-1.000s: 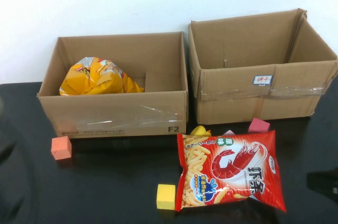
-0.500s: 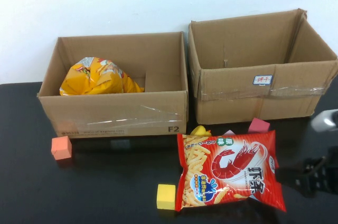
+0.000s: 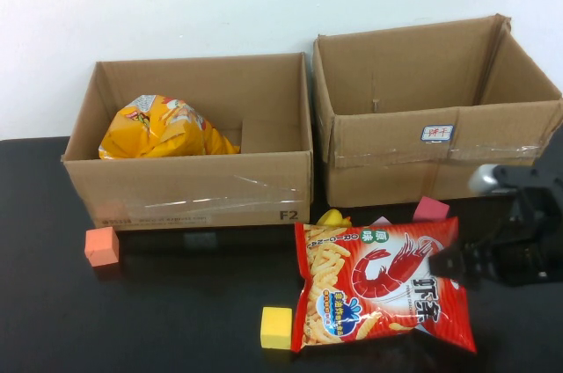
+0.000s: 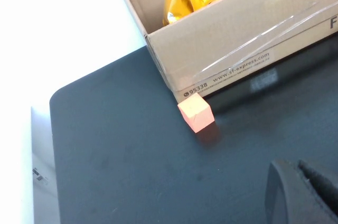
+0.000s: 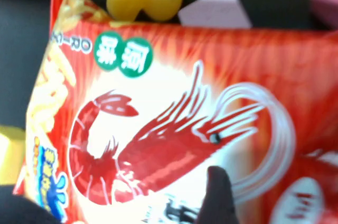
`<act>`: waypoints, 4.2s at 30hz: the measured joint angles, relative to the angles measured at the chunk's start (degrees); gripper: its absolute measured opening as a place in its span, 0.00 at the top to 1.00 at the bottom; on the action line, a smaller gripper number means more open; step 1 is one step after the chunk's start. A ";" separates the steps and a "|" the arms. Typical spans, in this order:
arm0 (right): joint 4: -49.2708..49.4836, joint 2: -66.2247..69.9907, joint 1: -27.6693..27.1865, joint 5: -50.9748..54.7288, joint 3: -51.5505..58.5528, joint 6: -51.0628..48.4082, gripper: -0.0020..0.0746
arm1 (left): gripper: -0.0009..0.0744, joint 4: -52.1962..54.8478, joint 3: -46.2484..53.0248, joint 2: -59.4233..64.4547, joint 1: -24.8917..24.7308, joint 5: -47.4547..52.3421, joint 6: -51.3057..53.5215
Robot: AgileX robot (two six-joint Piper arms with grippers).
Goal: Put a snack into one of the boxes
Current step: Pick up the potato chip, then place the potato chip in the potato chip box
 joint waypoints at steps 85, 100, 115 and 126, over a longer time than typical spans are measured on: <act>-10.84 9.68 29.00 -29.76 -10.57 -23.59 0.62 | 0.99 2.17 2.16 0.00 0.00 -2.57 -1.55; -1.17 -5.91 28.84 -10.63 -9.33 -22.81 0.73 | 0.99 2.59 2.16 0.00 0.00 -2.76 -1.66; 10.91 1.53 28.88 -21.81 -42.43 -24.03 0.73 | 0.99 3.37 2.16 0.00 0.00 -3.00 -1.91; 16.58 19.29 28.88 -28.53 -58.60 -20.95 0.42 | 0.99 3.37 2.16 0.00 0.00 -3.00 -1.91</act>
